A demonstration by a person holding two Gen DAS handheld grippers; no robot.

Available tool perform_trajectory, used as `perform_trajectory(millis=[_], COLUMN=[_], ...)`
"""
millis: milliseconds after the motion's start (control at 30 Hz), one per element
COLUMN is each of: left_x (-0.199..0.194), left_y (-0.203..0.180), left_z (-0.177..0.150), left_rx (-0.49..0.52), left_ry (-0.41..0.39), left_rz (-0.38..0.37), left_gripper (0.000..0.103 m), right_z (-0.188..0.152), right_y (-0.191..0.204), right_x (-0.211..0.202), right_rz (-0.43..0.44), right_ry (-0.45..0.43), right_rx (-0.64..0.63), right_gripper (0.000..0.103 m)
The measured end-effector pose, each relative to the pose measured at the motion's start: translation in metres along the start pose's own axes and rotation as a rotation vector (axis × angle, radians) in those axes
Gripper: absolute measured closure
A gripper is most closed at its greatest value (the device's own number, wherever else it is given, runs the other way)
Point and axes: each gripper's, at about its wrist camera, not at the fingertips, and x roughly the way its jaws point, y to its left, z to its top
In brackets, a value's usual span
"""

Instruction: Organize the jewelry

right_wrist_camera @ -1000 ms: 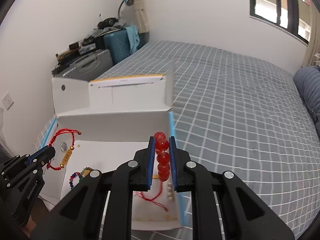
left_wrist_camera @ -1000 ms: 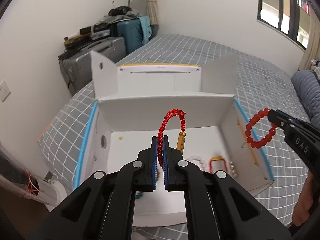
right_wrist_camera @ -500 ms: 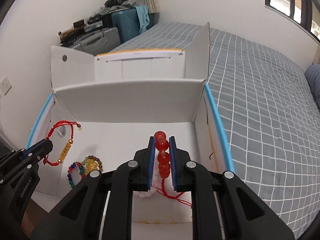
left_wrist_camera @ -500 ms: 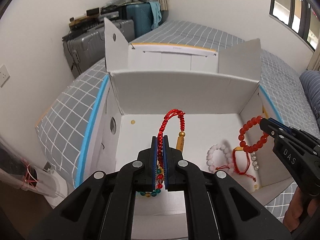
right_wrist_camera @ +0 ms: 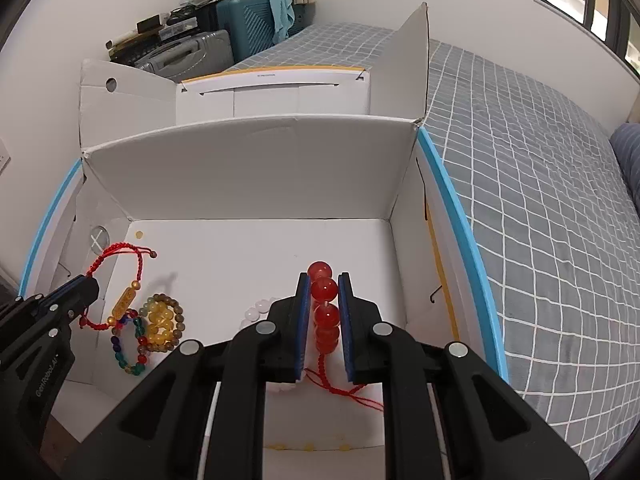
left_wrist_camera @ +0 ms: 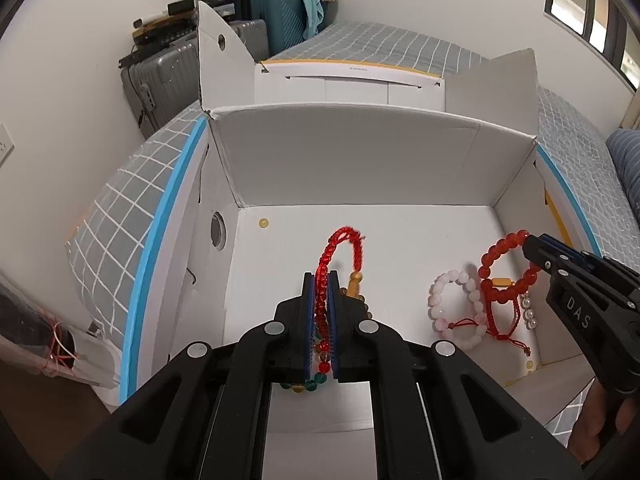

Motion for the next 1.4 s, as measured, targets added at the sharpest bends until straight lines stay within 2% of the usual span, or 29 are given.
perform_trajectory(millis=[133,200,267,333,367,400,500,567,700,1000,1100,1200,1400], left_x=[-0.004,-0.009,-0.019,-0.031,-0.038,-0.046,-0.065,-0.076,-0.093,-0.109,-0.105,-0.103,-0.101], left_y=[0.002,0.003,0.006,0.007,0.008,0.008,0.009,0.01,0.009,0.014,0.012,0.015,0.014], left_z=[0.002,0.001,-0.001,-0.003,-0.004,-0.006,-0.014,-0.02,-0.037,-0.078,-0.09,-0.097,-0.102], left_rx=[-0.014,-0.027,-0.049,-0.058,-0.062,-0.065,-0.066,-0.07,-0.07,-0.091,-0.068,-0.077,-0.073], left_ry=[-0.007,-0.016,-0.042,-0.072,-0.088,-0.105,-0.146,-0.168,-0.204,-0.219,-0.211,-0.207,-0.2], left_rz=[-0.006,-0.004,0.002,0.007,0.011,0.016,0.018,0.015,0.012,-0.06,-0.036,-0.03,-0.017], left_gripper=[0.092,0.076,0.063,0.052,0.042,0.037,0.027,0.02,0.007,0.006,0.006,0.006,0.006], right_z=[0.002,0.002,0.002,0.001,0.0,-0.003,-0.008,-0.015,-0.032,-0.079,-0.09,-0.099,-0.106], right_y=[0.001,0.0,-0.001,-0.002,-0.002,-0.002,-0.003,-0.008,-0.016,-0.019,-0.018,-0.018,-0.02], right_x=[-0.01,-0.017,-0.03,-0.042,-0.049,-0.058,-0.077,-0.091,-0.112,-0.138,-0.141,-0.139,-0.135], right_rz=[-0.024,-0.031,-0.05,-0.048,-0.045,-0.047,-0.054,-0.052,-0.057,-0.051,-0.062,-0.031,-0.028], right_ry=[-0.035,-0.055,-0.095,-0.127,-0.141,-0.164,-0.204,-0.231,-0.27,-0.297,-0.302,-0.275,-0.26], right_rx=[-0.005,-0.007,-0.011,-0.018,-0.024,-0.032,-0.036,-0.019,0.001,0.018,0.015,0.018,0.03], right_gripper=[0.088,0.08,0.063,0.053,0.045,0.041,0.029,0.016,0.009,0.008,0.008,0.008,0.008])
